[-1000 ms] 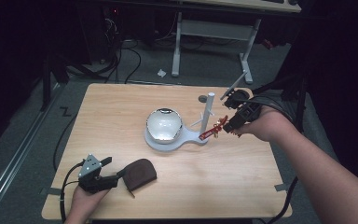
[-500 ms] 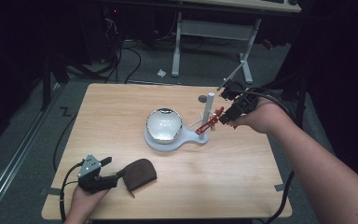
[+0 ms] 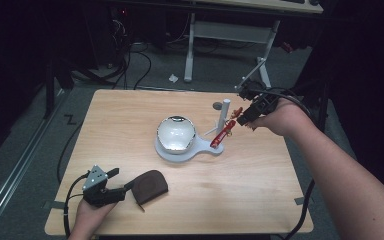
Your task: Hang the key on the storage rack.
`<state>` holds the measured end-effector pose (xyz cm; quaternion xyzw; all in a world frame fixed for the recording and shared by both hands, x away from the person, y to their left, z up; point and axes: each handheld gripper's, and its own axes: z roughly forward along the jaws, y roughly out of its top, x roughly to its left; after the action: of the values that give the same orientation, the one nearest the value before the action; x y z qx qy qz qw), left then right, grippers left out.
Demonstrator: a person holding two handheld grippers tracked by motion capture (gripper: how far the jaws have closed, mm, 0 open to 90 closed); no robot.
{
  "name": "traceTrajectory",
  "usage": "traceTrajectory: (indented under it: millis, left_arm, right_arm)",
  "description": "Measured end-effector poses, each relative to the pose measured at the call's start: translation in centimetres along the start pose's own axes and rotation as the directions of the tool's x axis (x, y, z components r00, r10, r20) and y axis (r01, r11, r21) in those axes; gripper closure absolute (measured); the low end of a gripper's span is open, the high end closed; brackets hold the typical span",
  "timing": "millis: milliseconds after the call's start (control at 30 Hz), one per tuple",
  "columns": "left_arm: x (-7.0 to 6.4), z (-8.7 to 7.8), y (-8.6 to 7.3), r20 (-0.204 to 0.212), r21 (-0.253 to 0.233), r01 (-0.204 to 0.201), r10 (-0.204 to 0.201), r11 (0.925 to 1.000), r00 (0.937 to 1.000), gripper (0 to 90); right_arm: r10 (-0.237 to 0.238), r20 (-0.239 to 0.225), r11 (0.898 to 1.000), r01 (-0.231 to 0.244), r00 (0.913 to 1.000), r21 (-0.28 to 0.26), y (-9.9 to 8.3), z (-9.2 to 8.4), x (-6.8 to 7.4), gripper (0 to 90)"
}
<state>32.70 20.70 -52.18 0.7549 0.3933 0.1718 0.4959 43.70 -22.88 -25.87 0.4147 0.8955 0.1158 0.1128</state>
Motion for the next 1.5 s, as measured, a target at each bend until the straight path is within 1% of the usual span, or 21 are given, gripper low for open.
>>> traceTrajectory:
  millis: [133,233,300,333,367,500,533,567,600,667,700,733,833,1133,1167,1433,1500]
  left_arm:
    - [0.0,0.0,0.0,0.000,0.001,-0.001,0.001,1.0000,1.0000,24.0]
    - [0.0,0.0,0.0,0.000,0.002,-0.001,0.001,1.0000,1.0000,24.0]
    - [0.0,0.0,0.0,0.000,0.002,-0.001,0.001,1.0000,1.0000,24.0]
    - [0.0,0.0,0.0,0.000,0.001,-0.001,0.001,1.0000,1.0000,24.0]
    - [0.0,0.0,0.0,0.000,0.001,-0.001,0.001,1.0000,1.0000,24.0]
    - [0.0,0.0,0.0,0.000,0.002,-0.002,0.002,1.0000,1.0000,24.0]
    - [0.0,0.0,0.0,0.000,0.002,-0.002,0.002,1.0000,1.0000,24.0]
    - [0.0,0.0,0.0,0.000,0.001,-0.001,0.001,1.0000,1.0000,24.0]
    - [0.0,0.0,0.0,0.000,0.001,-0.001,0.001,1.0000,1.0000,24.0]
    - [0.0,0.0,0.0,0.000,0.003,-0.001,0.001,1.0000,1.0000,24.0]
    - [0.0,0.0,0.0,0.000,0.003,-0.002,0.002,1.0000,1.0000,24.1]
    - [0.0,0.0,0.0,0.000,0.003,-0.002,0.002,1.0000,1.0000,24.1]
    - [0.0,0.0,0.0,0.000,0.004,-0.004,0.004,1.0000,1.0000,24.1]
    - [-0.2,0.0,0.0,0.002,0.009,-0.009,0.009,0.9999,1.0000,24.0]
    - [-0.2,0.1,0.0,0.003,0.009,-0.010,0.010,0.9999,0.9999,24.1]
    - [-0.2,0.1,0.0,0.005,0.010,-0.013,0.013,0.9999,0.9999,24.1]
    - [-0.2,0.2,0.0,0.007,0.011,-0.014,0.014,0.9998,0.9999,24.1]
  right_arm:
    - [0.013,0.005,1.000,-0.013,0.9999,0.002,0.0,0.2,-0.2,67.1]
    - [0.012,0.008,1.000,-0.012,0.9999,-0.005,0.0,0.4,-0.4,67.1]
    - [0.023,0.006,1.000,-0.023,0.9997,-0.005,0.1,0.4,-0.3,67.1]
    - [0.023,0.007,1.000,-0.023,0.9997,-0.006,0.1,0.4,-0.3,67.1]
    - [0.009,0.007,1.000,-0.009,0.9999,-0.010,0.2,0.5,-0.4,67.0]
    - [0.009,0.009,1.000,-0.009,0.9999,-0.008,0.3,0.7,-0.4,67.1]
    - [0.022,0.009,1.000,-0.022,0.9997,-0.003,0.3,0.7,-0.3,67.0]
    - [0.009,0.008,1.000,-0.009,0.9999,-0.008,0.3,0.9,-0.4,67.0]
    - [0.008,0.011,1.000,-0.008,0.9999,-0.003,0.2,1.0,-0.4,67.0]
    - [0.023,0.009,1.000,-0.023,0.9997,0.000,0.0,1.2,-0.3,66.9]
    - [0.014,0.007,1.000,-0.014,0.9999,-0.004,0.0,1.4,-0.4,66.9]
    - [0.026,0.004,1.000,-0.026,0.9997,-0.001,-0.1,1.5,-0.4,66.9]
    - [0.022,0.000,1.000,-0.022,0.9998,0.001,-0.4,2.0,-0.4,66.9]
    - [0.032,-0.018,0.999,-0.032,0.9993,0.003,-1.4,3.3,-0.5,66.8]
    - [0.040,-0.020,0.999,-0.040,0.9990,0.004,-1.5,3.4,-0.5,66.8]
    - [0.053,-0.049,0.999,-0.053,0.9974,-0.006,-2.7,5.3,-0.6,66.7]
    - [0.069,-0.062,0.997,-0.070,0.9957,-0.015,-3.0,5.9,-0.5,66.7]
